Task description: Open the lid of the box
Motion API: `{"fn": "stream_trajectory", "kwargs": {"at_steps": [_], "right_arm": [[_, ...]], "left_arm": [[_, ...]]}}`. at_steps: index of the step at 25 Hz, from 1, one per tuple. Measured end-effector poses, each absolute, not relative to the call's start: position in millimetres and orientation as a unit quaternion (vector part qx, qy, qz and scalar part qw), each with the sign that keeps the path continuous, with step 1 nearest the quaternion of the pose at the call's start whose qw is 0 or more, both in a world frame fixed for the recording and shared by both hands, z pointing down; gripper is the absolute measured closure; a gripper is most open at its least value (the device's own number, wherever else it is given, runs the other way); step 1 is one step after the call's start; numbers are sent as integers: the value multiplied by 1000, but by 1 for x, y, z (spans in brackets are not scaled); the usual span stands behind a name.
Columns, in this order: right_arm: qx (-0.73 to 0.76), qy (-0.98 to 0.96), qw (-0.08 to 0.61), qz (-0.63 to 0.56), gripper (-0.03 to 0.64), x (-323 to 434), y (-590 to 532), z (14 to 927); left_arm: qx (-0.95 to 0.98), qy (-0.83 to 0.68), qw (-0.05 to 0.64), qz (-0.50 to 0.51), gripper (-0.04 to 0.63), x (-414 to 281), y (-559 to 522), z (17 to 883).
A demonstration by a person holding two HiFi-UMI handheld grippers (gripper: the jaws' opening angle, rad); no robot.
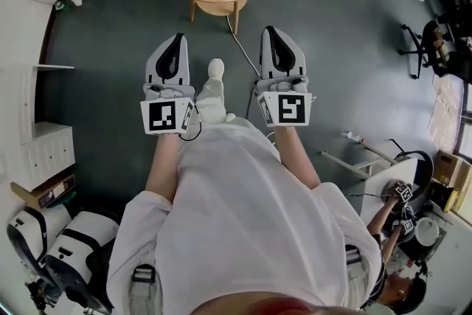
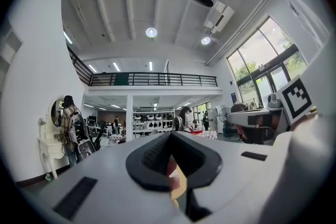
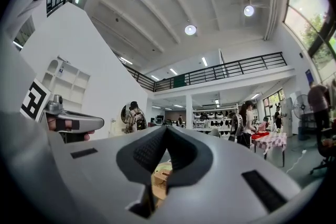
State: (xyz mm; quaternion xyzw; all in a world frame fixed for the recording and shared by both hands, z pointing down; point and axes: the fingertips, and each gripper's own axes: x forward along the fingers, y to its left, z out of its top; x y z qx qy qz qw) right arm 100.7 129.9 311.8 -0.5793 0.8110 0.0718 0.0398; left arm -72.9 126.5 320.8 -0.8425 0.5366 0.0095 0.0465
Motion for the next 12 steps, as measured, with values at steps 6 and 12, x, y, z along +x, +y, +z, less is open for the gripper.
{"fn": "stream_trajectory", "kwargs": {"at_steps": [6, 12], "right_arm": [[-588, 804, 29, 83, 619, 102, 45, 311], [-597, 797, 23, 93, 619, 100, -47, 301]], "left_arm": [[-849, 524, 57, 24, 600, -70, 36, 324], [-854, 515, 60, 35, 600, -77, -65, 311]]}}
